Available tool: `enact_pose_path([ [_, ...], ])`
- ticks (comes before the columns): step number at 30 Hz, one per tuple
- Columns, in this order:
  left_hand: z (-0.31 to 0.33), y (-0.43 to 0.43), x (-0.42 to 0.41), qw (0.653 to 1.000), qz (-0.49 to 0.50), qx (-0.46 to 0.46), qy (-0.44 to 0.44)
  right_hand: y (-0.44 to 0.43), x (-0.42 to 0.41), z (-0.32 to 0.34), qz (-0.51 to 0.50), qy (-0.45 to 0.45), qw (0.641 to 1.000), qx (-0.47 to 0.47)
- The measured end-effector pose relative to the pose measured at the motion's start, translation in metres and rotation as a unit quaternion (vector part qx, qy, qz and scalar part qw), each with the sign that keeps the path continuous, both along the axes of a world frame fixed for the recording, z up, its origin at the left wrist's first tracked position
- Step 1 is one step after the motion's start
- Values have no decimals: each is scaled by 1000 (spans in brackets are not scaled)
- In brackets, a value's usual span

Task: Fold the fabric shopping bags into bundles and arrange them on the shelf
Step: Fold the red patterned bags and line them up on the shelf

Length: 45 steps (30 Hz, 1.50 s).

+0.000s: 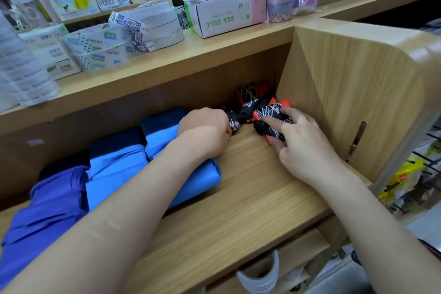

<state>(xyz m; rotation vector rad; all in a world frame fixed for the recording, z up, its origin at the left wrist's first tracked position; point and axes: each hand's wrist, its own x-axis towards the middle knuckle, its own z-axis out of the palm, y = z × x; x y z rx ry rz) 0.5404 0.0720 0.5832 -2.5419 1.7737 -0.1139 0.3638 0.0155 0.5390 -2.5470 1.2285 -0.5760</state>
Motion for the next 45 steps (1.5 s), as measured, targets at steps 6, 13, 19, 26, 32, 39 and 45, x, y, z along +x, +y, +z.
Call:
enact_pose_path([
  [6, 4, -1, 4, 998, -54, -1, -9, 2, -7, -4, -7, -47, 999, -4],
  [13, -1, -15, 8, 997, -36, -61, -36, 6, -8, -2, -25, -21, 999, 13],
  [19, -16, -14, 9, 996, -15, -84, -12, 13, -9, -3, -22, 4, 999, 31],
  [26, 6, 11, -21, 992, -65, -100, 36, 29, -25, -9, -16, -139, 990, 19],
  [32, -2, 56, -89, 966, -152, -184, 98, 59, -62, -18, -12, -295, 955, -15],
  [39, -49, 69, -166, 933, -278, -195, 119, 92, -143, -31, -72, -278, 958, 4],
  [45, -117, 48, -239, 884, -413, -158, 150, 92, -246, -74, -209, -115, 971, 23],
])
